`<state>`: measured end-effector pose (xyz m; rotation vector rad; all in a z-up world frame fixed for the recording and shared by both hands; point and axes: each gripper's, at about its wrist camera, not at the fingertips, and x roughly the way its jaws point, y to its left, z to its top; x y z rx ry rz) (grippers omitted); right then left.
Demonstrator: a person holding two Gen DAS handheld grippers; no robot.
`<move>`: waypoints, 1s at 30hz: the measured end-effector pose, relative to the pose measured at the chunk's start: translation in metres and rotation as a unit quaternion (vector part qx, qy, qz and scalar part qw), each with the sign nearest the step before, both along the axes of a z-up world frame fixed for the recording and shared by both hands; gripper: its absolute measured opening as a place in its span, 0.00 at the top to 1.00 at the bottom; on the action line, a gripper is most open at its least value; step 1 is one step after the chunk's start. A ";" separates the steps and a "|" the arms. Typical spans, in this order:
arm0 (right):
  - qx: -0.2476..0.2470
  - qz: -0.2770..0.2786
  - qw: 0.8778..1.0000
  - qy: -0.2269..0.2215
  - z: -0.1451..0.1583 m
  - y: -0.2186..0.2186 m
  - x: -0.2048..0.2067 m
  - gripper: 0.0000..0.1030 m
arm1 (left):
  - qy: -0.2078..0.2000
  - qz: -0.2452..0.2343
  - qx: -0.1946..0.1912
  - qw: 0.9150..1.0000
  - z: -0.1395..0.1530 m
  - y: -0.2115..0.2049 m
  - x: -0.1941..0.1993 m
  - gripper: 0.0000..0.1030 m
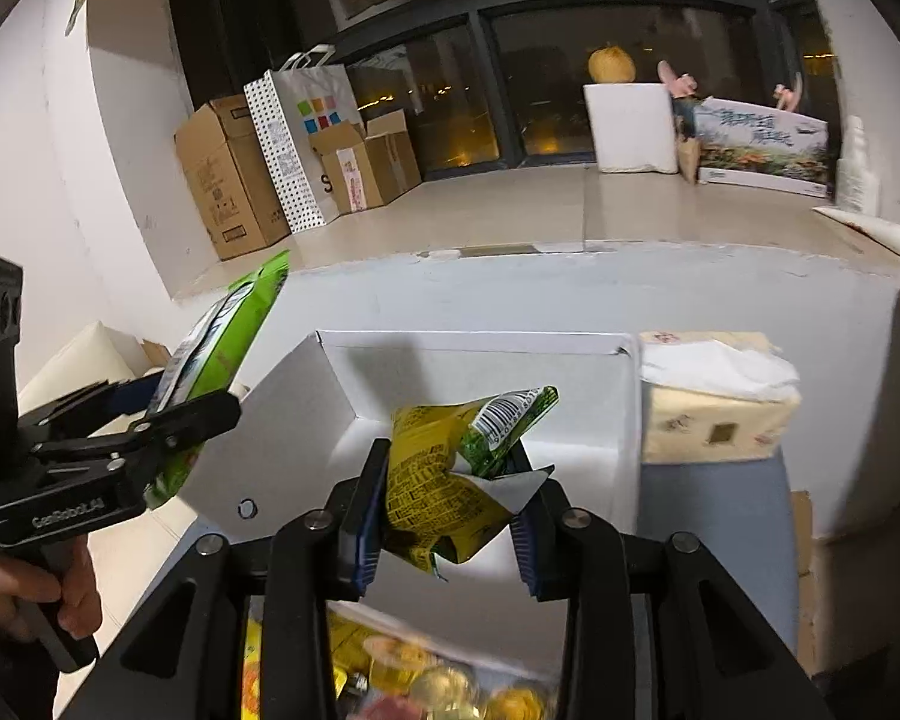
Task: Organize snacks
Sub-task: 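Lower both held snacks into the white box and open both tools, then grasp a long green snack packet with the right tool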
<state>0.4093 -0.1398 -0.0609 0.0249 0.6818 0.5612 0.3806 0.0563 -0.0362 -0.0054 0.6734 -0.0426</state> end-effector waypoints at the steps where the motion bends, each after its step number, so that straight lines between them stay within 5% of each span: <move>1: -0.010 -0.010 1.000 0.000 -0.001 0.001 0.003 0.29 | 0.008 0.000 0.003 1.000 -0.003 0.000 0.004 0.08; 2: -0.009 -0.016 1.000 -0.003 -0.001 0.000 0.003 0.08 | 0.011 -0.002 0.006 1.000 -0.006 0.000 0.005 0.04; 4: 0.007 -0.017 1.000 -0.010 -0.001 -0.005 0.001 0.00 | 0.006 0.001 0.013 1.000 -0.012 0.000 0.004 0.00; 16: 0.018 -0.031 0.999 0.012 0.006 -0.018 -0.024 0.00 | 0.023 0.009 0.002 1.000 -0.024 0.003 -0.022 0.00; 23: 0.030 -0.052 0.998 0.005 -0.002 -0.042 -0.109 0.00 | 0.001 0.004 -0.024 1.000 -0.031 -0.001 -0.111 0.00; 30: 0.004 -0.115 0.992 0.053 -0.053 -0.044 -0.179 0.00 | 0.013 0.013 -0.049 0.999 -0.056 -0.005 -0.198 0.00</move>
